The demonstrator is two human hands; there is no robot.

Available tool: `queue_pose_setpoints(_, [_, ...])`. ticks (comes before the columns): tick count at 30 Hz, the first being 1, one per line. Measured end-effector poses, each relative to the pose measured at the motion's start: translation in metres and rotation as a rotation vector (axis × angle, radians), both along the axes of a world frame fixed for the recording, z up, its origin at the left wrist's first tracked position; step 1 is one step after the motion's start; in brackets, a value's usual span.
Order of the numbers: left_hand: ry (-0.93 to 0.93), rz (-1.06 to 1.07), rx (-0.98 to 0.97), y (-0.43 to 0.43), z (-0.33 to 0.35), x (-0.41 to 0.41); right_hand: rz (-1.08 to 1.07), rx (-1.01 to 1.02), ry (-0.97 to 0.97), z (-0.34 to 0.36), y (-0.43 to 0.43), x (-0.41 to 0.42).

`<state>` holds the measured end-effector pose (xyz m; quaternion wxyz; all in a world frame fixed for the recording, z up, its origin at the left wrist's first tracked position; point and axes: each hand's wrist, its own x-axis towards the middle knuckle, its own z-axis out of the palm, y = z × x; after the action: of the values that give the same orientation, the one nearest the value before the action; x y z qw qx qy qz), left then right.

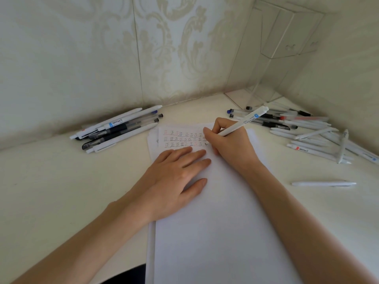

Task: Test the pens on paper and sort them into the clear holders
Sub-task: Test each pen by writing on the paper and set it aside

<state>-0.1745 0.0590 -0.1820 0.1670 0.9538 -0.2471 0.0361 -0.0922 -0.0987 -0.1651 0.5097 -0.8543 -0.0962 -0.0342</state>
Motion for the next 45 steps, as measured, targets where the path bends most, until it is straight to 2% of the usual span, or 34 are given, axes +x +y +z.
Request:
queue_pose_setpoints(6, [-0.010, -0.003, -0.014, 0.000, 0.000, 0.000, 0.002, -0.020, 0.013, 0.000, -0.001, 0.000])
queue_pose_setpoints(11, [-0.024, -0.007, -0.042, 0.001, -0.002, 0.000, -0.017, -0.123, -0.012, -0.003, -0.001, 0.003])
queue_pose_setpoints(14, [-0.063, -0.007, -0.068, 0.002, -0.004, 0.001, -0.026, -0.013, -0.018, -0.003, -0.002, 0.003])
queue_pose_setpoints(16, [-0.100, 0.021, -0.138, 0.004, -0.002, 0.001, -0.023, 0.087, -0.021, 0.000, -0.005, 0.001])
queue_pose_setpoints(18, [-0.099, 0.083, -0.289, 0.006, 0.000, 0.001, -0.009, 0.034, -0.084, 0.000, -0.008, 0.001])
queue_pose_setpoints(21, [0.057, 0.110, -0.499, 0.008, 0.005, -0.001, 0.035, -0.044, -0.126, -0.001, -0.006, 0.002])
queue_pose_setpoints(26, [0.079, -0.004, -0.594, 0.009, 0.005, 0.003, 0.183, 0.129, -0.050, 0.006, -0.001, -0.004])
queue_pose_setpoints(32, [0.102, -0.076, -0.578, 0.011, 0.004, 0.005, 0.163, 0.255, 0.017, 0.006, 0.007, -0.008])
queue_pose_setpoints(38, [-0.065, -0.068, -0.552, 0.013, 0.000, 0.006, 0.150, 0.335, 0.047, 0.008, 0.009, -0.009])
queue_pose_setpoints(41, [-0.147, -0.071, -0.479, 0.019, 0.002, 0.010, 0.165, 0.330, 0.019, 0.010, 0.007, -0.009])
queue_pose_setpoints(43, [-0.255, 0.003, -0.428, 0.027, 0.005, 0.017, 0.167, 0.295, -0.001, 0.011, 0.001, -0.007])
queue_pose_setpoints(45, [-0.370, 0.194, -0.438, 0.041, 0.007, 0.025, 0.154, 0.209, -0.005, 0.009, -0.004, -0.004])
